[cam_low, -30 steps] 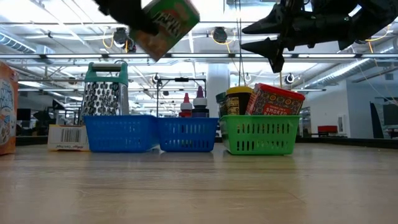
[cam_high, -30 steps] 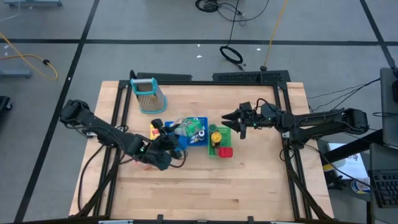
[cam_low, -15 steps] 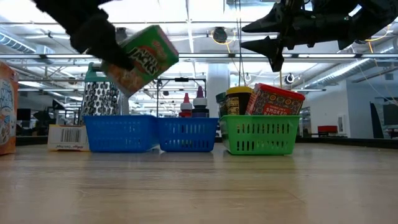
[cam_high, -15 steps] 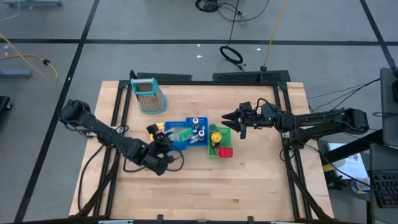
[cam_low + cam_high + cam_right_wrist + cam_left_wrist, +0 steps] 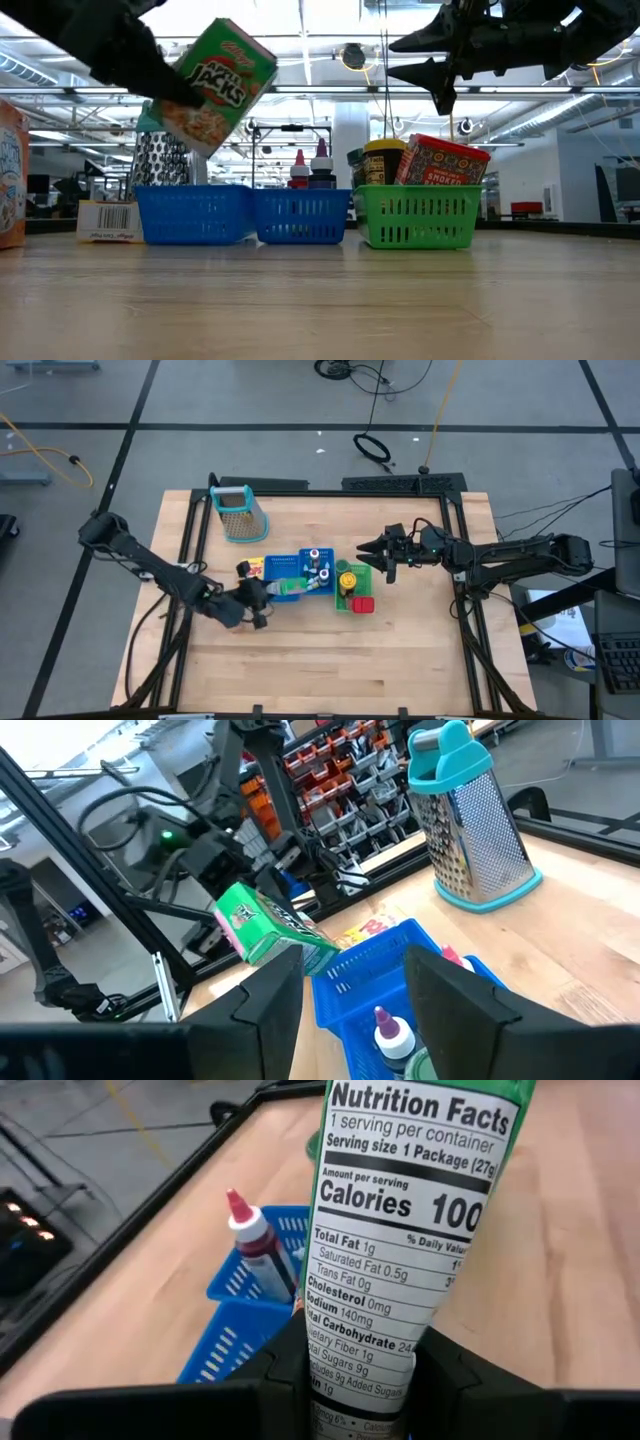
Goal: Pick & Place Kitchen Items
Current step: Put the green cereal box into the left blue bin
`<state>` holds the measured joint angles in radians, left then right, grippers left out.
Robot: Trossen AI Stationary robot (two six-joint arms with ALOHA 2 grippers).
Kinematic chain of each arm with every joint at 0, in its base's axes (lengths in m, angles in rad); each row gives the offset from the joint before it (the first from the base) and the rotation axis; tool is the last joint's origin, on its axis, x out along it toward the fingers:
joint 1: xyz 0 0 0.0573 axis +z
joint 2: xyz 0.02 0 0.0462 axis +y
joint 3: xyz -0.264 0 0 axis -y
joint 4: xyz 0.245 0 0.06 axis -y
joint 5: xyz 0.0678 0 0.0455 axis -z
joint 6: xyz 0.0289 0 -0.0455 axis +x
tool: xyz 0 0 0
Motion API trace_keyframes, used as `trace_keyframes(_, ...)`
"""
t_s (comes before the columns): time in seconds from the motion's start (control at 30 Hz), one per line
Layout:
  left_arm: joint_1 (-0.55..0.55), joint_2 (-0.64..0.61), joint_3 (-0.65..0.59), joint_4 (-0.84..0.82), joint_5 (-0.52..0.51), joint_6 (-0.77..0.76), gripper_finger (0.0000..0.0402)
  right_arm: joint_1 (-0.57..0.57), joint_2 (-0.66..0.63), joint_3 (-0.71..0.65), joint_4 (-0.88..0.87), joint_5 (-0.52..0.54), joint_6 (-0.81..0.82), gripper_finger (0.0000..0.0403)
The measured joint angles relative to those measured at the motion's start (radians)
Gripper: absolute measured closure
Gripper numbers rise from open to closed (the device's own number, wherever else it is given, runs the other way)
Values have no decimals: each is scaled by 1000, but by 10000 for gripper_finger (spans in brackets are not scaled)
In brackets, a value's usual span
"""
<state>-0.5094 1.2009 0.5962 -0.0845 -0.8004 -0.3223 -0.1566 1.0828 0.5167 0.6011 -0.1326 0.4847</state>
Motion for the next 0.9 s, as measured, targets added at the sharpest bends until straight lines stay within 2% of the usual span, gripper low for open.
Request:
trace_keyframes(0.17,11,-56,-122,213,36,78,300,0,0,0,0,0,-3,234)
trace_keyframes(0.27,44,-65,-194,396,121,115,300,0,0,0,0,0,-4,234)
trace_keyframes(0.37,79,-63,-253,511,178,119,300,1,0,0,0,0,-7,234)
trace_keyframes(0.5,115,-63,-304,541,182,104,300,1,0,0,-3,0,-7,234)
trace_keyframes(0.6,130,-63,-326,582,226,104,300,1,0,0,-7,0,-7,234)
trace_keyframes(0.9,168,-63,-353,576,289,73,300,1,0,0,-7,0,-16,234)
